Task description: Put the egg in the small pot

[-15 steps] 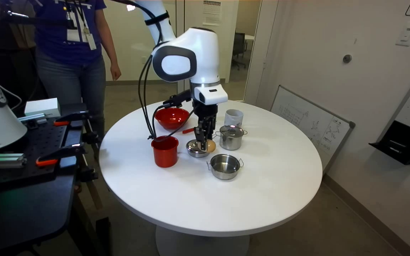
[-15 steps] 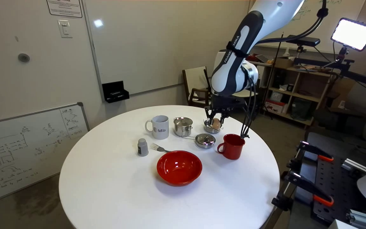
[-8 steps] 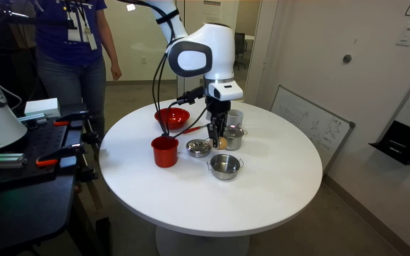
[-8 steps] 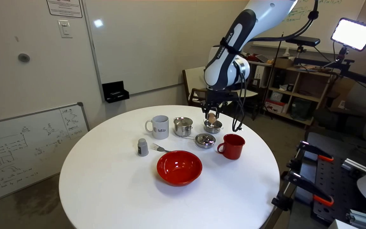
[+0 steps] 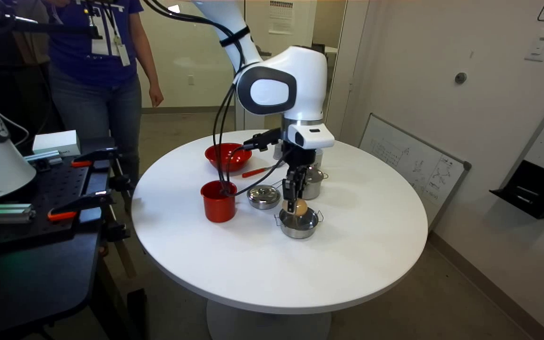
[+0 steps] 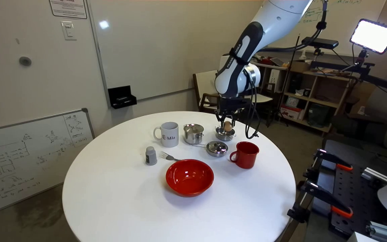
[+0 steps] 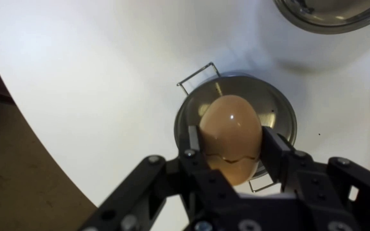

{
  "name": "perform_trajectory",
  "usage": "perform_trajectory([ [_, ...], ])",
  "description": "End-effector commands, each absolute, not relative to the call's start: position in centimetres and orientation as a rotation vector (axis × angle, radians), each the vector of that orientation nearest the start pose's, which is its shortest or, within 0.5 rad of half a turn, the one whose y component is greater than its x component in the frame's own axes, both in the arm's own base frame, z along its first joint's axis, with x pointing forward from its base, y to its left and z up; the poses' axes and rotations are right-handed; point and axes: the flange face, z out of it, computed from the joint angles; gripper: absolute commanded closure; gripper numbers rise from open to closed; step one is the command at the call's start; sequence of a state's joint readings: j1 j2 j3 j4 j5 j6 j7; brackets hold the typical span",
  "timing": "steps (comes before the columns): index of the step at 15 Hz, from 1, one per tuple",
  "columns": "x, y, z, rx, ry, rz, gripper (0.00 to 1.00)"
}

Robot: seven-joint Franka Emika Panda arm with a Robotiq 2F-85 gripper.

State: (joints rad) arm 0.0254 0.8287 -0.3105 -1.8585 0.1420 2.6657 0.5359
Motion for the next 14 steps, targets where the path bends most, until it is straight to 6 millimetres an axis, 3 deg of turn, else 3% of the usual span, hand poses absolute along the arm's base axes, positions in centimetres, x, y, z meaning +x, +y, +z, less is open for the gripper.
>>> perform_trajectory([
  [1,61.5,-18.1,7.6,-3.002,1.387,-0.062,0.78],
  [9,62.0,-18.7,5.3,-2.997,1.438,-0.044,0.78],
  [10,62.0,-18.7,5.2,-2.995,1.443,-0.041,0.7],
  [11,62.1,-18.7,5.2,-2.993,1.446,-0.037,0.32],
  [14,62.2,-18.9,5.2,-2.99,1.457,-0.036,0.21],
])
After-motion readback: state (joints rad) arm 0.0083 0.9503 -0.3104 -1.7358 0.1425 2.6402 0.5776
